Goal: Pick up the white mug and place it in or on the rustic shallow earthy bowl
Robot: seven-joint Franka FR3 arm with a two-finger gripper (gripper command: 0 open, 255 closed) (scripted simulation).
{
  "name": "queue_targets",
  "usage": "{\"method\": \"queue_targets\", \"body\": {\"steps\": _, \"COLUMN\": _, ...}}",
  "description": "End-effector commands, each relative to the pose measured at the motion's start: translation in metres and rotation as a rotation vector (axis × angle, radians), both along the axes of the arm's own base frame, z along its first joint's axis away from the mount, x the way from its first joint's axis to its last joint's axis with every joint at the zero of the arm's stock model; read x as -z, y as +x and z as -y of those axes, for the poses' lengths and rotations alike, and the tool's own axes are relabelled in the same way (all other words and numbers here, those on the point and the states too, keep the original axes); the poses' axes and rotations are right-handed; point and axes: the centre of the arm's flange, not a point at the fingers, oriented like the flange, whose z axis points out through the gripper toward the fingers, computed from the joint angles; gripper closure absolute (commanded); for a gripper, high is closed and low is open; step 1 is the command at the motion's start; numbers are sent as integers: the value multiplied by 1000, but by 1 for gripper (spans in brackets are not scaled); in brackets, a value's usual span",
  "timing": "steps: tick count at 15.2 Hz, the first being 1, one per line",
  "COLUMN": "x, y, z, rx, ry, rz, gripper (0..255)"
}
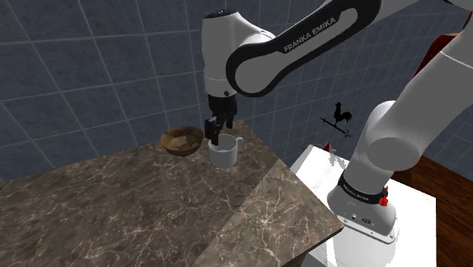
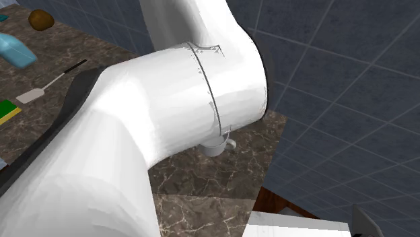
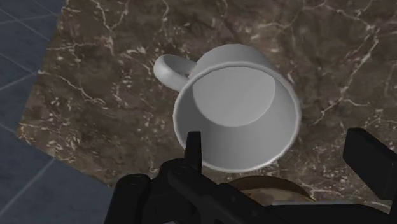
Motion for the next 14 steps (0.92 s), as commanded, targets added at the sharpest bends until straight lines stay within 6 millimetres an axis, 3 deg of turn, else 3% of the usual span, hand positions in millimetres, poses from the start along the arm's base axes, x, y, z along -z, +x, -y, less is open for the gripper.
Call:
{"method": "queue_targets", "body": {"steps": 1, "x": 22, "y": 3, "z": -17, "rx": -5, "ry": 0, "rz": -9, "gripper": 0}}
{"method": "queue_targets", "body": {"steps": 3, "x": 37, "y": 7, "z": -32, "rx": -9, "ry": -2, "rz": -16, "gripper": 0}}
{"method": "queue_targets", "body": {"steps": 10, "x": 74, "y": 10, "z": -30, "rx": -9, "ry": -2, "rz": -16, "gripper": 0}}
{"method": "queue_targets", "body": {"steps": 14, "x": 77, "y": 10, "z": -30, "rx": -9, "ry": -2, "rz": -16, "gripper": 0}}
